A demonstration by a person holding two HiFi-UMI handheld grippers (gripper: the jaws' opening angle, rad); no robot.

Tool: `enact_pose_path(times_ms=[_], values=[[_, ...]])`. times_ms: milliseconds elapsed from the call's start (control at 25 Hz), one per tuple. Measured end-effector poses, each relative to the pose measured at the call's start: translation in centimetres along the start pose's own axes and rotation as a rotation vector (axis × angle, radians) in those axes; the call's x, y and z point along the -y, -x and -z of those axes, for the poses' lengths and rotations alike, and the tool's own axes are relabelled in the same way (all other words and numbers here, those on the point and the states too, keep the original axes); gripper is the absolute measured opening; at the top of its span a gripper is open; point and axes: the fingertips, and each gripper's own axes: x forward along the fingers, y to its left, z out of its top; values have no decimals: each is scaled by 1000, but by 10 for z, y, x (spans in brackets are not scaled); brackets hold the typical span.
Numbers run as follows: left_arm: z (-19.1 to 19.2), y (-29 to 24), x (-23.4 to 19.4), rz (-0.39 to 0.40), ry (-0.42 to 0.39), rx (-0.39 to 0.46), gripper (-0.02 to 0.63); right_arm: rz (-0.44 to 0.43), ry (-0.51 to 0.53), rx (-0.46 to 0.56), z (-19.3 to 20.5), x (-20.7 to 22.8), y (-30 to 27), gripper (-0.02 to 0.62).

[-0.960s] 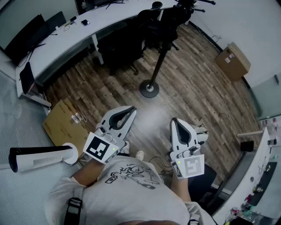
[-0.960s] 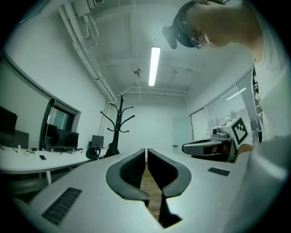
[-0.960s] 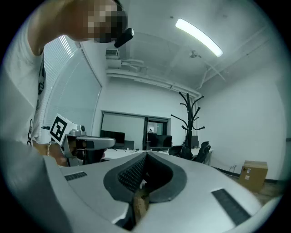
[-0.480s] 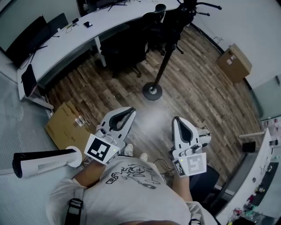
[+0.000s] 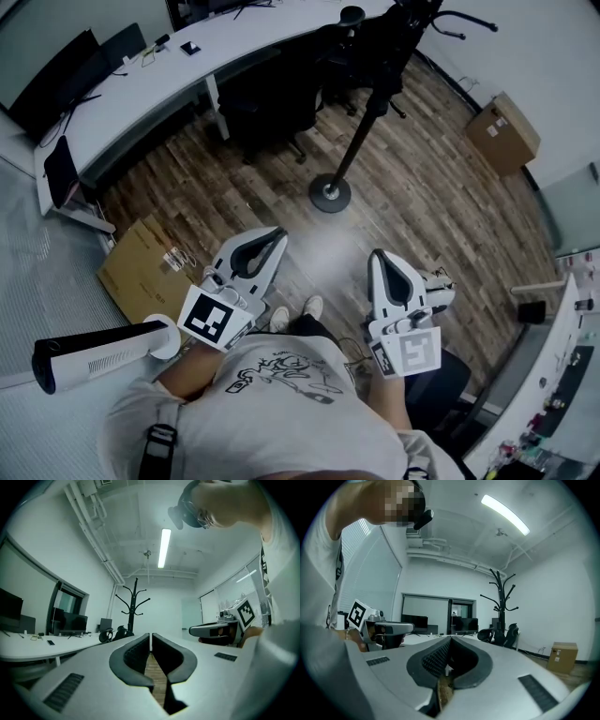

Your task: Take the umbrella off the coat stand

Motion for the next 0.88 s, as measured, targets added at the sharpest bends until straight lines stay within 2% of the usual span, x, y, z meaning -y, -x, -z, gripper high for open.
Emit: enact_pose_path(times_ms=[80,360,880], values=[[-2,-4,-5,3,2,18,34,0,5,2,0,2,-7,9],[0,-28,-21,5,-8,2,34,-8,16,4,-1,17,-32,9],[-7,-108,-48,6,-28,3,34,-2,14,23,-7,90,-81,9]])
